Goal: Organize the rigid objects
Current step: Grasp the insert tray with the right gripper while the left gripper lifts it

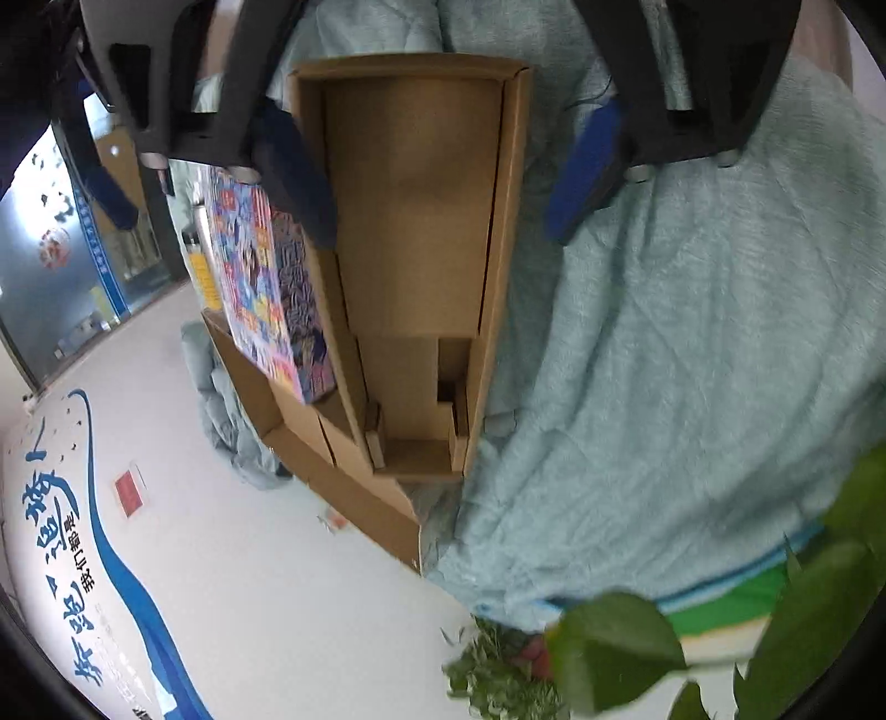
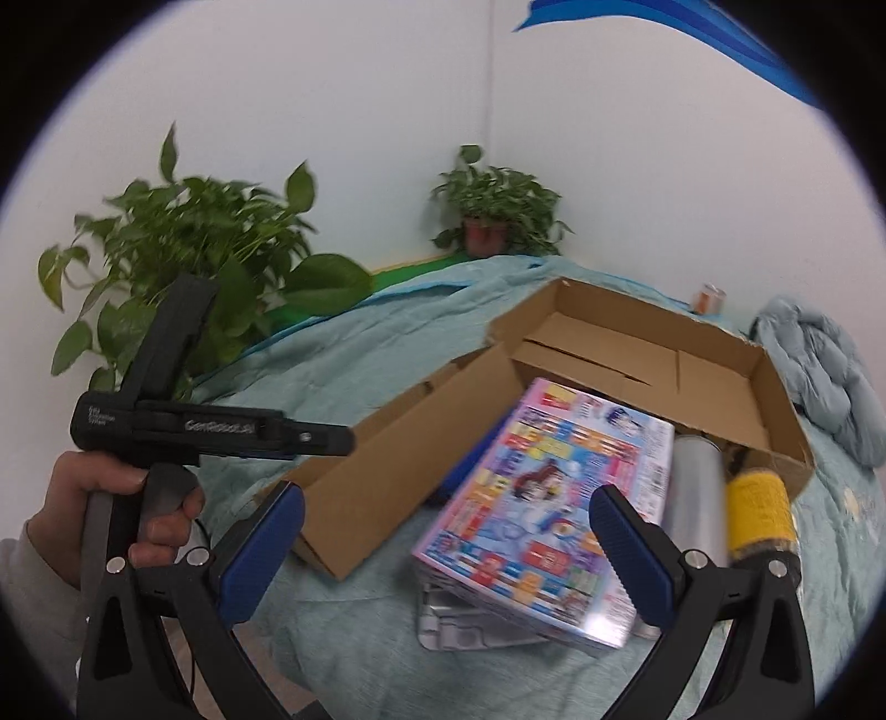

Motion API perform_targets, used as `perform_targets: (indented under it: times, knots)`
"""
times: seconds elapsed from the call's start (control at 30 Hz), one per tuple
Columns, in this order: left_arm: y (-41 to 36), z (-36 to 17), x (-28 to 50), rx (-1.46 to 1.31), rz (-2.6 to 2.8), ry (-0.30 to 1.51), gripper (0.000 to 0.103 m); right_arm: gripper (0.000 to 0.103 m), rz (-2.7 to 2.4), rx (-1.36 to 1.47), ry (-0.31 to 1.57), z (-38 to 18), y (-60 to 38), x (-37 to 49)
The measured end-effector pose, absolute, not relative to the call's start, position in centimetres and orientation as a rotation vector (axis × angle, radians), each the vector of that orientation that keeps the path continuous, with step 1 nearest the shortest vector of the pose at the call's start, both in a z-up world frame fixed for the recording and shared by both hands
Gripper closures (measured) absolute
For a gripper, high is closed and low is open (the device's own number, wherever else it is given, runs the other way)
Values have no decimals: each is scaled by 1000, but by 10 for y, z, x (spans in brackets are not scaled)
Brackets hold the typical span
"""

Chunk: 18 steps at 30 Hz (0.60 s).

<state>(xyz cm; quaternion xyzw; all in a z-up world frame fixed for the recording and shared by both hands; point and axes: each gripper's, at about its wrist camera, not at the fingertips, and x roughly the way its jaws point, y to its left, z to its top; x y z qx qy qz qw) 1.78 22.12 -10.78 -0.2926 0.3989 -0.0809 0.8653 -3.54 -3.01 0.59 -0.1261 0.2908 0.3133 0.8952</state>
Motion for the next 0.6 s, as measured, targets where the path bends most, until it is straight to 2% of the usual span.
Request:
perform_targets:
  times: [0.07, 0.13, 0.2, 0.27, 0.33, 0.4, 0.43, 0.5, 0.6]
  knots:
    - [215, -112, 18, -600, -208, 865, 47, 1, 657, -288, 607, 5, -16, -35]
    - [208, -115, 14, -587, -233, 873, 49, 3, 671, -290, 636, 2, -8, -33]
    - [204, -115, 11, -581, -249, 872, 58, 15, 672, -302, 665, -1, 2, -30]
    - [205, -115, 7, -589, -253, 871, 75, 23, 659, -317, 698, -6, 10, -25]
    - [208, -117, 4, -593, -241, 870, 81, 25, 638, -315, 711, -7, 15, -20]
    - [211, -118, 1, -595, -239, 873, 85, 37, 612, -326, 718, -8, 23, -12]
    - [211, -118, 2, -594, -240, 875, 86, 40, 604, -332, 731, -9, 27, -8]
    - [213, -118, 1, -583, -232, 884, 88, 54, 587, -341, 771, -16, 34, 0]
    - [214, -118, 7, -560, -219, 896, 91, 69, 574, -368, 830, -31, 47, 6]
